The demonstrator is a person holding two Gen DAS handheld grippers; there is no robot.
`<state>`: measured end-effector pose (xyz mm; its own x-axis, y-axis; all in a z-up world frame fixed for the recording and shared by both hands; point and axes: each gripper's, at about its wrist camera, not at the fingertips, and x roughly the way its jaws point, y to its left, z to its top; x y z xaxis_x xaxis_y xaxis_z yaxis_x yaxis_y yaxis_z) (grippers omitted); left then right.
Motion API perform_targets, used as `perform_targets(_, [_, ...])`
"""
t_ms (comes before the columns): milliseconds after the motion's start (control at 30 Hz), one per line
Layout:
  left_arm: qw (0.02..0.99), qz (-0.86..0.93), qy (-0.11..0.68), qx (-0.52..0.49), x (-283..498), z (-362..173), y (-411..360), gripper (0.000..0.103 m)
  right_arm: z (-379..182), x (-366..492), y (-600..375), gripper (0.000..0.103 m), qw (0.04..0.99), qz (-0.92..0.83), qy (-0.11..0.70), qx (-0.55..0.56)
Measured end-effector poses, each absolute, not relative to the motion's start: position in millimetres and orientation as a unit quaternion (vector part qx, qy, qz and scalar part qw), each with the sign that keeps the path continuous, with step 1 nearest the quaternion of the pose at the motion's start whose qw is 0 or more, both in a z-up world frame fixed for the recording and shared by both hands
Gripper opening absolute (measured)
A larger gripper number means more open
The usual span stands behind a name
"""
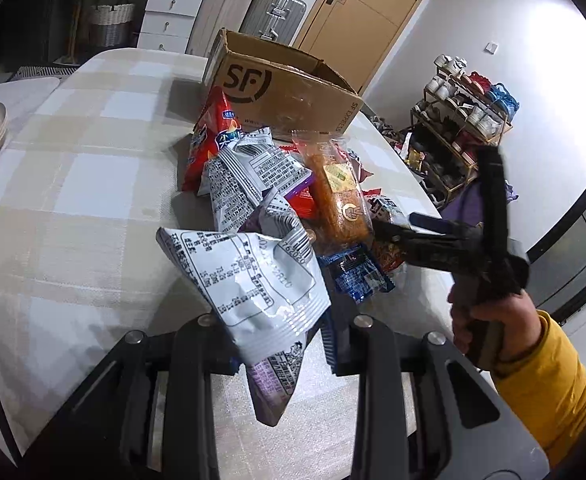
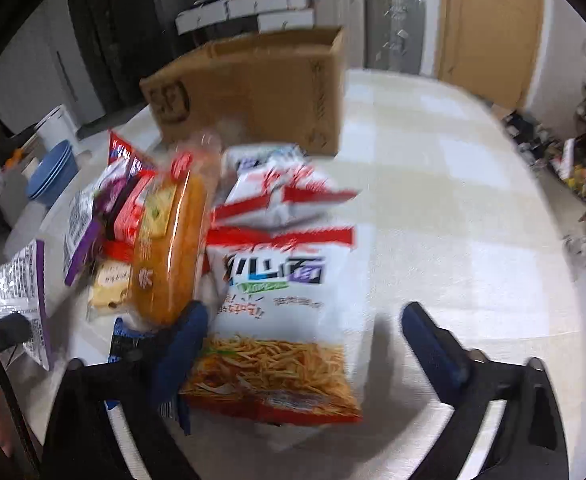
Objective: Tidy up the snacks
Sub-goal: 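Grasp the red-and-white noodle snack bag with the right tool while the left holds the silver bag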
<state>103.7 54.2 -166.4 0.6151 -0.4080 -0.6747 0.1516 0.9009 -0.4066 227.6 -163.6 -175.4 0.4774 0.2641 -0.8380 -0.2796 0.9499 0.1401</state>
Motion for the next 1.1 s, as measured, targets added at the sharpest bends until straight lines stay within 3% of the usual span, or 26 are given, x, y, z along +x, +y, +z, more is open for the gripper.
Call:
perform_targets(67, [0.884, -0.162, 0.409, -0.155, 103, -166, 54, 0.026, -182, 228, -160, 0.078, 0.858, 0.162, 0.487, -0.013])
perform_targets(367, [0.886, -0.153, 0.409, -0.152, 100, -165, 54, 0.026, -183, 218, -166, 0.058, 0.869, 0.164, 0.467, -0.024])
perform_targets(1100, [0.900, -0.154, 0.389, -0.124, 75, -138, 41, 0.026, -87, 93, -196, 0.057, 0.886, 0.280, 0.341, 0.141])
